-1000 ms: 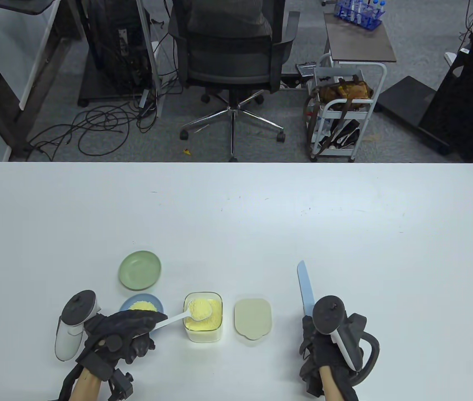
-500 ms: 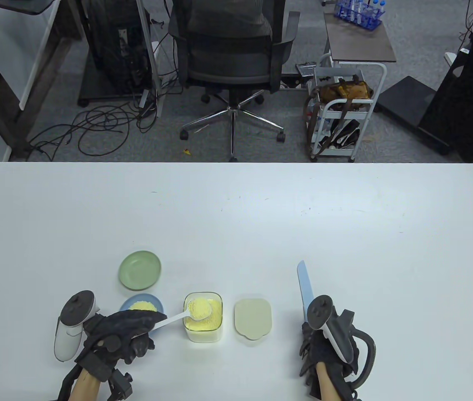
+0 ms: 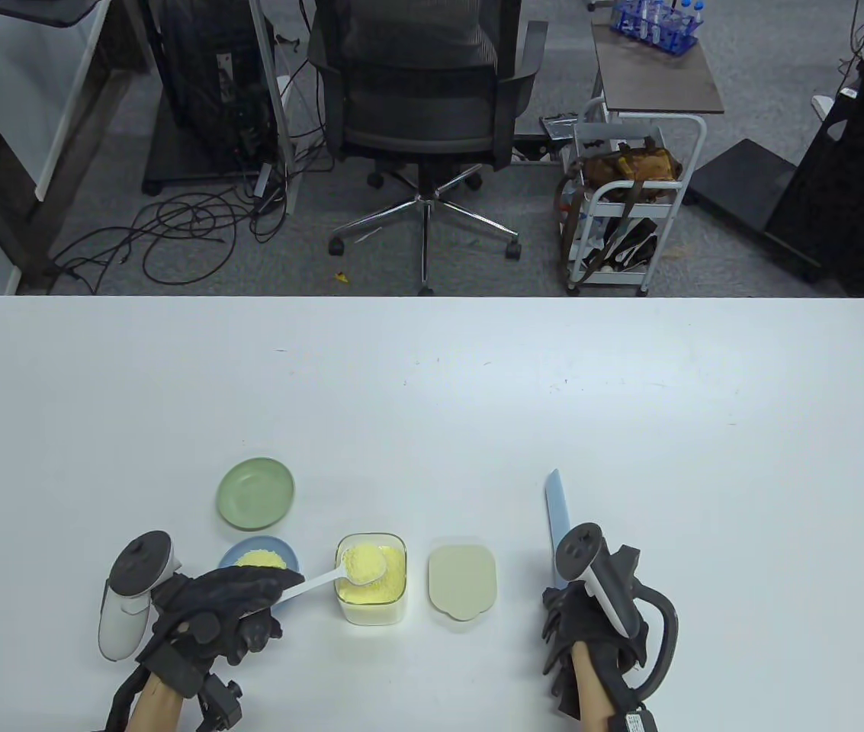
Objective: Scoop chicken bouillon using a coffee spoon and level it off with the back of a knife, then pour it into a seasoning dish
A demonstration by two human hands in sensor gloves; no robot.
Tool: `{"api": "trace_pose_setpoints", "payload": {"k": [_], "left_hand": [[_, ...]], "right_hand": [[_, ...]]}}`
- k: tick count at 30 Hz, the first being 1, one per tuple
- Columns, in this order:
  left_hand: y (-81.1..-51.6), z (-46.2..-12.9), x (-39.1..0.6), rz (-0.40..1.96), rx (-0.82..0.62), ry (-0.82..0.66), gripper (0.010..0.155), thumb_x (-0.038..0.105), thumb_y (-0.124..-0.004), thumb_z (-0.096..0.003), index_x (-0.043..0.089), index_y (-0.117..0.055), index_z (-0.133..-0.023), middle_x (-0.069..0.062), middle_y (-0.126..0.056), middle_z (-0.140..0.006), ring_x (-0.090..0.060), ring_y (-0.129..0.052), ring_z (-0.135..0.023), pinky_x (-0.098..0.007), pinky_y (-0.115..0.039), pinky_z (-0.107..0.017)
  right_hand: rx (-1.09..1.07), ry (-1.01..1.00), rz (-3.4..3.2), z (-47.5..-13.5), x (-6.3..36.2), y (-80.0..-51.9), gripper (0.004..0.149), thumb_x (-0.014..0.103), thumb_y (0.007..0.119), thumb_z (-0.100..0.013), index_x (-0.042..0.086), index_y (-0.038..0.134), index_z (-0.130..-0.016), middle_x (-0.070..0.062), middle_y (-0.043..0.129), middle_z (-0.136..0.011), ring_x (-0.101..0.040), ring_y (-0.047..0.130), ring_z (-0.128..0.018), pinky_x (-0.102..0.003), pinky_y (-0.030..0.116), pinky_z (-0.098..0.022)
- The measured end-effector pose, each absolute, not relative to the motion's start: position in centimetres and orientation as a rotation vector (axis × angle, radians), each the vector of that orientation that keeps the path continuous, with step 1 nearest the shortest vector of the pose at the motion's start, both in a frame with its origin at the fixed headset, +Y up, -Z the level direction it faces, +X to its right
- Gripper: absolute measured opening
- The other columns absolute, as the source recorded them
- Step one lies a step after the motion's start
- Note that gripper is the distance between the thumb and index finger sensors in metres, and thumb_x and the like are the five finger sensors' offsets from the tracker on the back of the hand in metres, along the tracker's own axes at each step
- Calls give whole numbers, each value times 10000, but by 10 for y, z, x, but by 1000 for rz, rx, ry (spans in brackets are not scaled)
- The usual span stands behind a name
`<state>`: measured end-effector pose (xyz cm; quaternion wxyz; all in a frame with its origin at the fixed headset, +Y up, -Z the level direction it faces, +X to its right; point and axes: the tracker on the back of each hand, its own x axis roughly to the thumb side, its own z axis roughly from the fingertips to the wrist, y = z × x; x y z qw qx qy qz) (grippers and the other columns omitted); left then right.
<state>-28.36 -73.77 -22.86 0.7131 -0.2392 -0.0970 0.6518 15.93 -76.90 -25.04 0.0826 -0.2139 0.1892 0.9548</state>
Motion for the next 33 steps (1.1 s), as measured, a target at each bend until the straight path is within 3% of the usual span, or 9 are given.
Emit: {"api": "trace_pose_setpoints", "payload": {"k": [9,18,23,33], "left_hand": [[-737,-228,-283,1445,-526,-211,468,338,-795,-463,-18,-824,-766,-50,-971,-158,36,-847,96,-315,-840,-370],[-738,-228,-284,1436,-519,-188,468,337,-795,-463,-18,-823,-766,-50,-971,-160,35,-847,96,-315,-839,-370],[-739,-228,-284,1434,-519,-173,468,337,-795,-463,-19,-823,-766,-50,-971,-160,35,-848,96,-316,-839,-370],[-739,-228,-285,1435,-514,-166,468,337,-795,-462,-19,-822,-766,-51,-971,-159,35,-848,96,-316,-839,-370]], "right_hand": [[-475,456,2850,-246,149,-758,454,363,821,-436,44,740,-749,-157,858,-532,-211,860,-235,-353,754,-180],[113,91,2727,-216,67,-682,434,351,833,-444,25,773,-726,-169,876,-500,-216,862,-209,-354,755,-162],[340,132,2623,-205,31,-676,433,367,819,-457,36,763,-732,-153,872,-506,-199,862,-215,-340,759,-166],[479,182,2598,-191,0,-684,432,373,811,-465,38,762,-733,-146,874,-506,-191,865,-215,-333,763,-166]]}}
